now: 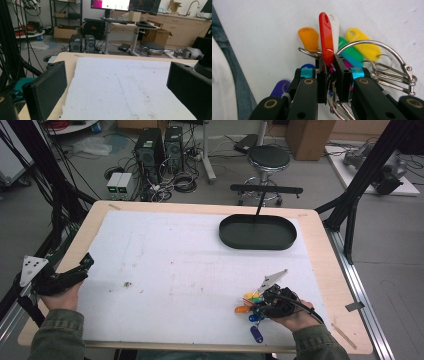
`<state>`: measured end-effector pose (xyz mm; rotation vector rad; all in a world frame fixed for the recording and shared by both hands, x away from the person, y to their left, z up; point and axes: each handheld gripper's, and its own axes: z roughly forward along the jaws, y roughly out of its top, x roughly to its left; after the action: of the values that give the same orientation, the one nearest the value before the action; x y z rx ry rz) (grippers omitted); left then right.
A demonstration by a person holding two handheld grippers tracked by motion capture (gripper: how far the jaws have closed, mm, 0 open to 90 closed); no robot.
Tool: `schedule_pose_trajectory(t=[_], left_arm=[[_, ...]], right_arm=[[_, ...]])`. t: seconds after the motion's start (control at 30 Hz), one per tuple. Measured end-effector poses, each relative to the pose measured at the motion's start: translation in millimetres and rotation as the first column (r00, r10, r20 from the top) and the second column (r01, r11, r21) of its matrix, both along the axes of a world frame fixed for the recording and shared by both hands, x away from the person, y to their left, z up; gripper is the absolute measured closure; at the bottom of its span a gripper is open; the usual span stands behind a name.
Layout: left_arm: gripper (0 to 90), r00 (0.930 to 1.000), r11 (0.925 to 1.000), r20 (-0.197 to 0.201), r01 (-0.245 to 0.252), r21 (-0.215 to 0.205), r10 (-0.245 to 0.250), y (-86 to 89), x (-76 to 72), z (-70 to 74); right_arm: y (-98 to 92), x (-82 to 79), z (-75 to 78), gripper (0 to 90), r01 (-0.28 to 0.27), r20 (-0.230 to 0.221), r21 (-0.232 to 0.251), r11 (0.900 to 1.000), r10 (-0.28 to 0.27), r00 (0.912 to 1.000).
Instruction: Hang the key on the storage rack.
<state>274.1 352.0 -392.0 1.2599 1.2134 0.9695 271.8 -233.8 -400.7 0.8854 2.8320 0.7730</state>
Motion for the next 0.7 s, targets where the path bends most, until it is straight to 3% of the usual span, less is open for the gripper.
schedule_pose_trajectory(t=[0.7], left_arm=[[3.3,1.0,1.0,-0.006,0.002,0.0,-0.002,0.5,0.3,-0.3]], right_arm=[[-11.0,2.0,34.1,81.8,0.038,0.07,0.106,0.994,-0.045,0.9965]])
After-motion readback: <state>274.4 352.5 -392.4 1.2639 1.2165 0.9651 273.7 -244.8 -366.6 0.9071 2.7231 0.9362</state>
